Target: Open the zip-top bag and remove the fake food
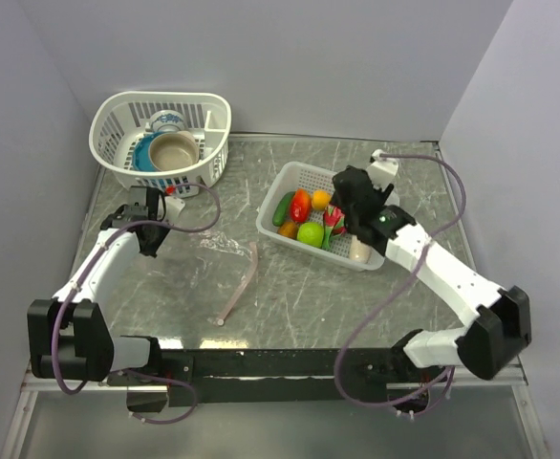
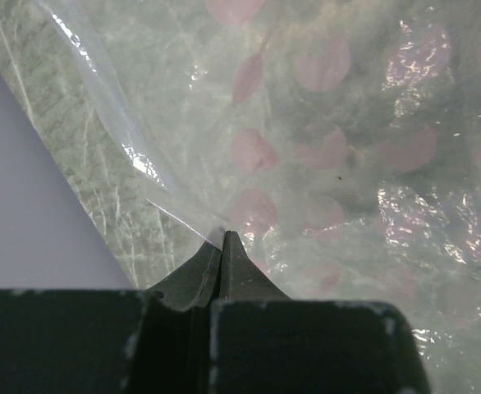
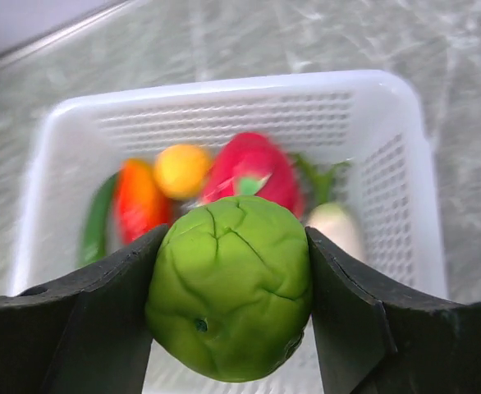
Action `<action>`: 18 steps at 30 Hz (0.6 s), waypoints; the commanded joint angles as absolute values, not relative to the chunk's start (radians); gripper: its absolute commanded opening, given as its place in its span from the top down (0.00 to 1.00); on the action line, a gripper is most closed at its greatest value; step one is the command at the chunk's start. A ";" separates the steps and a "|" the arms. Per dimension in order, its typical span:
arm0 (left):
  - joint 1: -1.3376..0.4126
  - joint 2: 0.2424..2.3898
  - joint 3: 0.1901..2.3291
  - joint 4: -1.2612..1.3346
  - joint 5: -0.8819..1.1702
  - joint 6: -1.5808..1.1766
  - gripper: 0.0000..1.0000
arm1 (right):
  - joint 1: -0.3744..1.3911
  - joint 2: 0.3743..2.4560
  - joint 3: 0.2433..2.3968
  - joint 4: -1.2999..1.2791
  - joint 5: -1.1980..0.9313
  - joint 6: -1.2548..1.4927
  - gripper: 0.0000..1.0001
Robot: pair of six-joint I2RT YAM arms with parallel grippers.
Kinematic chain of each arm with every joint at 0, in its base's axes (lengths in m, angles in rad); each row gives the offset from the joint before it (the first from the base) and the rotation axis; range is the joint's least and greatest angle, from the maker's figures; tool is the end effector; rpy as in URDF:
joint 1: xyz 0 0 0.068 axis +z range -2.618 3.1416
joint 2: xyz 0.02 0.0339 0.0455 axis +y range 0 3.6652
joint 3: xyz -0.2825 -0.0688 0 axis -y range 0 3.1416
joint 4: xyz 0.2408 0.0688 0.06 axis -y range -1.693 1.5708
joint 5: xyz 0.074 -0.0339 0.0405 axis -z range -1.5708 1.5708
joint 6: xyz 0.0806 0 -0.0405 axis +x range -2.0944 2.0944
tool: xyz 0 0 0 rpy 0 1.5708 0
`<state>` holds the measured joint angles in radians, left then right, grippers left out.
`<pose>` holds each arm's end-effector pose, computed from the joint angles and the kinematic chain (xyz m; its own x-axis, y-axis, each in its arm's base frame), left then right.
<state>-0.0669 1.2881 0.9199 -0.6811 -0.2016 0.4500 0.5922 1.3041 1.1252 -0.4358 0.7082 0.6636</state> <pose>0.2641 -0.0015 0.2215 -0.7938 0.4803 -0.3731 0.3457 0.8610 0.3730 0.2812 0.1260 0.3242 -0.3665 0.3173 -0.8746 0.3081 0.9284 0.2077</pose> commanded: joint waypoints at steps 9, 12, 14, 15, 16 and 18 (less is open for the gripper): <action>-0.077 1.244 0.995 -0.719 -0.069 0.396 0.90 | 0.491 1.408 1.198 -0.523 0.589 0.591 0.00; -0.077 1.239 1.032 -0.736 -0.052 0.390 0.67 | 0.491 1.372 1.212 -0.538 0.566 0.565 0.00; -0.077 1.229 1.069 -0.759 -0.025 0.382 0.39 | 0.489 1.326 1.198 -0.537 0.511 0.548 0.00; -0.078 1.224 1.083 -0.765 -0.012 0.379 0.19 | 0.491 1.309 1.187 -0.519 0.487 0.537 0.00; -0.077 1.210 1.098 -0.773 0.011 0.371 0.12 | 0.495 1.264 1.169 -0.502 0.415 0.513 0.00; -0.077 1.197 1.147 -0.793 0.041 0.362 0.01 | 0.508 1.215 1.112 -0.460 0.373 0.499 0.00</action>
